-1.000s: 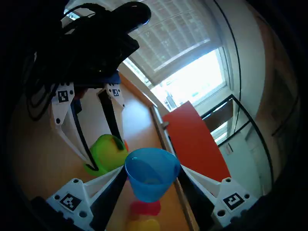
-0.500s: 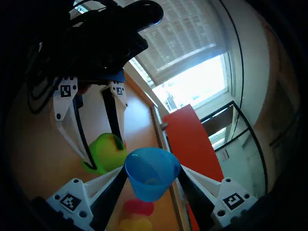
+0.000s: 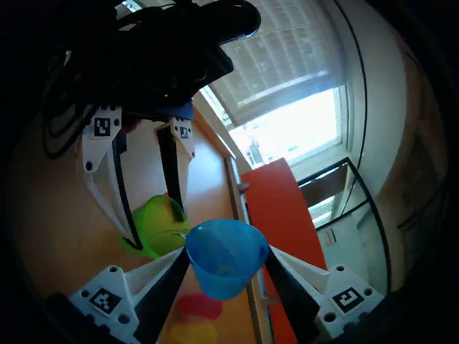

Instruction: Pour water

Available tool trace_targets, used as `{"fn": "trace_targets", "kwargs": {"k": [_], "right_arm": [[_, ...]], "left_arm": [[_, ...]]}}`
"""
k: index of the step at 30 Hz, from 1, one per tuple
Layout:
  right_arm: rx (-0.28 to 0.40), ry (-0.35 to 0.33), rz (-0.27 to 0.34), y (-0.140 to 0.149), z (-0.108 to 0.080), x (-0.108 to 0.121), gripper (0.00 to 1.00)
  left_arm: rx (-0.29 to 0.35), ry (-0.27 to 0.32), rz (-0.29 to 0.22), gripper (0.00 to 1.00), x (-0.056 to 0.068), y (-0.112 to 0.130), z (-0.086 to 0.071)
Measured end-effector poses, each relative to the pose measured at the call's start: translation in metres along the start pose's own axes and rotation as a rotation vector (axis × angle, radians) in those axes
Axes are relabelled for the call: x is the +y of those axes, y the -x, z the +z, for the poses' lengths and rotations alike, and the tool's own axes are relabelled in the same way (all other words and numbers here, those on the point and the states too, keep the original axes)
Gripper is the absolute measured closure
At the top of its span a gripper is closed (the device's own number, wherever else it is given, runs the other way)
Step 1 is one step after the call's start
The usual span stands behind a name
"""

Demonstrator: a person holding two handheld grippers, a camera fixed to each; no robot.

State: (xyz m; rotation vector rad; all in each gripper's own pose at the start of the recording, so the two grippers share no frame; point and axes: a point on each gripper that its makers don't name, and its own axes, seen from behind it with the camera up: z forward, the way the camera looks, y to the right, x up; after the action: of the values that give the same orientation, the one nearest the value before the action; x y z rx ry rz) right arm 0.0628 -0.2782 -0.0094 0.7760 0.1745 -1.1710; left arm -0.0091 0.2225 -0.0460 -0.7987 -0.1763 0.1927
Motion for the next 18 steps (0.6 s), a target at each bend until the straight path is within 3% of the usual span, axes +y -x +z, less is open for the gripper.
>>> {"fn": "trace_targets", "kwargs": {"k": [18], "right_arm": [[-0.001,0.007,-0.041,-0.0019,-0.0055,0.0035,0.07]], "left_arm": [[0.000,0.007,0.002,0.11,0.0036,-0.0006,0.0015]]}}
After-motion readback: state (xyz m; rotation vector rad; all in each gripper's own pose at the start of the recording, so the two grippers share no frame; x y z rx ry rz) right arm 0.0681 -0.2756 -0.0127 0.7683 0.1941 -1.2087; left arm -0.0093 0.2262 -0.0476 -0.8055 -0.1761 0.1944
